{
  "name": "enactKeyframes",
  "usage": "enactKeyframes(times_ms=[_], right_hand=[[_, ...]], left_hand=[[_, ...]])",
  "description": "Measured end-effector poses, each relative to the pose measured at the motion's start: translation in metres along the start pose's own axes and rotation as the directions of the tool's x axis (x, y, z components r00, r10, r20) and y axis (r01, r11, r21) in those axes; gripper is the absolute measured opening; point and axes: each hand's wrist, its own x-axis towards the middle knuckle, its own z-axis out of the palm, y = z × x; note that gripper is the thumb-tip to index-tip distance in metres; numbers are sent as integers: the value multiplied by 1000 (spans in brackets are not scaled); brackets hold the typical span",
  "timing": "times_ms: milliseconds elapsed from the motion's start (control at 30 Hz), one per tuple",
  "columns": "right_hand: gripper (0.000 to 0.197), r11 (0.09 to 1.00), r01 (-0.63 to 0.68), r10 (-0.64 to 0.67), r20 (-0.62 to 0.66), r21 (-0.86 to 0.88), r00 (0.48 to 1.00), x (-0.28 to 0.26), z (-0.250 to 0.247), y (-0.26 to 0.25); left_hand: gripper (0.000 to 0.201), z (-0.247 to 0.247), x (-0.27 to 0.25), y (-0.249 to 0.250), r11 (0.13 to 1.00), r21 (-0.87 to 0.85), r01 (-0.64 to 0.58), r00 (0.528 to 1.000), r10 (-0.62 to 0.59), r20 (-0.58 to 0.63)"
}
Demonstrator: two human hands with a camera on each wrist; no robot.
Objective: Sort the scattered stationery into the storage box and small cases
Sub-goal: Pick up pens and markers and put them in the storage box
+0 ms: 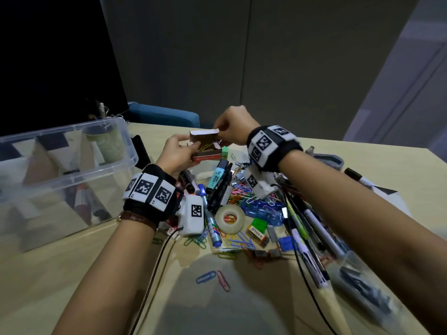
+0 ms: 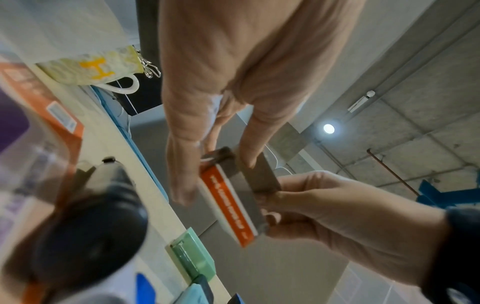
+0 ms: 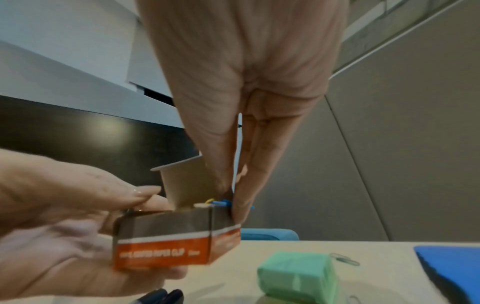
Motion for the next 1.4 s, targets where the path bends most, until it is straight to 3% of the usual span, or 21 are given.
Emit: enactKeyframes(times_ms=[100,200,367,533,700,867,967,1100,1233,1300,1400], right_hand=[[5,998,-58,58,58,-3,997,21,16,-3],[9,994,-64,72,94,-83,993,30,28,-2],[16,988,-92,112,160,-123,981,33,34,5],[35,976,-86,130,216,-199,968,26,28,11],[19,957,-144,214,278,-250,936,15,-6,21],[23,938,-79,236,455,-338,859,4,-15,37],[21,925,-23,222,490,-380,843,0,-11,38],[13,923,54,179,551,-381,815,-9,-16,36],[28,964,40,160,691,-263,705,-28,-15,37],[28,975,28,142,716,-220,683,-37,-15,37],[24,976,28,133,693,-216,709,-47,-21,34]], left_hand=[[44,-3,4,-3,999,18,34,999,-34,-18],[19,-2,7,-6,998,8,68,998,-68,-10],[44,-2,8,-11,993,58,99,995,-100,23],[53,-3,10,-10,988,108,110,994,-111,5],[60,-4,9,-8,971,235,32,999,-32,-5],[21,-6,17,-15,925,371,-80,997,70,40],[36,-8,24,-18,896,435,-92,995,64,80],[47,-8,23,-19,824,557,-101,991,31,134],[44,-4,10,-10,691,701,-175,980,55,190],[37,0,2,-4,620,752,-224,974,128,185],[23,13,-14,3,520,794,-316,938,296,179]])
